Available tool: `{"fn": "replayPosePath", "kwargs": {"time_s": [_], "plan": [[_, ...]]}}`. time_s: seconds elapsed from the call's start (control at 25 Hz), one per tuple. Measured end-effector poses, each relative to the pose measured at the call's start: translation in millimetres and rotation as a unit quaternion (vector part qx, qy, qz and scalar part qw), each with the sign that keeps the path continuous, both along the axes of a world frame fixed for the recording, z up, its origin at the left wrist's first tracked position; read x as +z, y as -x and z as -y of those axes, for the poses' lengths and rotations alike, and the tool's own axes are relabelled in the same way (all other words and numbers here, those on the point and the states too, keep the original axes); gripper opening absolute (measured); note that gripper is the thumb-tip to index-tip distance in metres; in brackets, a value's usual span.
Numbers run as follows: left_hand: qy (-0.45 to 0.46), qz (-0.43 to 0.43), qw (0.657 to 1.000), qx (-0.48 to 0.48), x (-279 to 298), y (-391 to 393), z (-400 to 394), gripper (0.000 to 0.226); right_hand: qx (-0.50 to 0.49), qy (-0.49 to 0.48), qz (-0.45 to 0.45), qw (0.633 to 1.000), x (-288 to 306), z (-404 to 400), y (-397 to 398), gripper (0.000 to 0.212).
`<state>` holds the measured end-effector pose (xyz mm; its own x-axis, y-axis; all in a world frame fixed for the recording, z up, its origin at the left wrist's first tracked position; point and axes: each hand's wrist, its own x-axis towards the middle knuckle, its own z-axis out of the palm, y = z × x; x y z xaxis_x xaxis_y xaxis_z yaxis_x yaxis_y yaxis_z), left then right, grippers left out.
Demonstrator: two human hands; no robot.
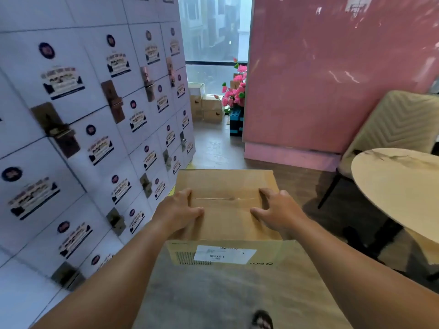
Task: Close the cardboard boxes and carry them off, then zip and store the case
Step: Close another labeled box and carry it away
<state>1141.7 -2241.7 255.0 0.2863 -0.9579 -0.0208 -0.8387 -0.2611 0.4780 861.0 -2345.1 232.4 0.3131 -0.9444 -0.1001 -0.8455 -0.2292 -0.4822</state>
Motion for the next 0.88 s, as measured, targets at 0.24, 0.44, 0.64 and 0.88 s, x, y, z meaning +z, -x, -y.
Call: {"fn": "replayPosePath", "kwargs": {"time_s": [0.24, 0.44, 0.64, 0.88], "plan": [[-0.012, -0.001, 1.000, 0.010, -7.6, -42.4, 204.9, 0.057, 0.017, -0.005, 0.001, 1.000, -12.4, 212.6, -46.5, 0.080], [-0.009, -0.014, 1.000, 0.022, 1.4, -86.1, 351.9, 0.059, 0.033, -0.012, -0.013, 0.999, 2.6, 371.7, -94.5, 0.081], [-0.023, -0.020, 0.999, 0.034, -11.1, -160.2, 516.0, 0.058, 0.050, -0.010, -0.018, 0.999, -4.3, 537.5, -169.5, 0.079], [-0.037, -0.011, 0.999, 0.024, -15.4, -257.8, 712.9, 0.064, 0.045, -0.001, -0.036, 0.998, 4.3, 729.1, -267.8, 0.069]]}}
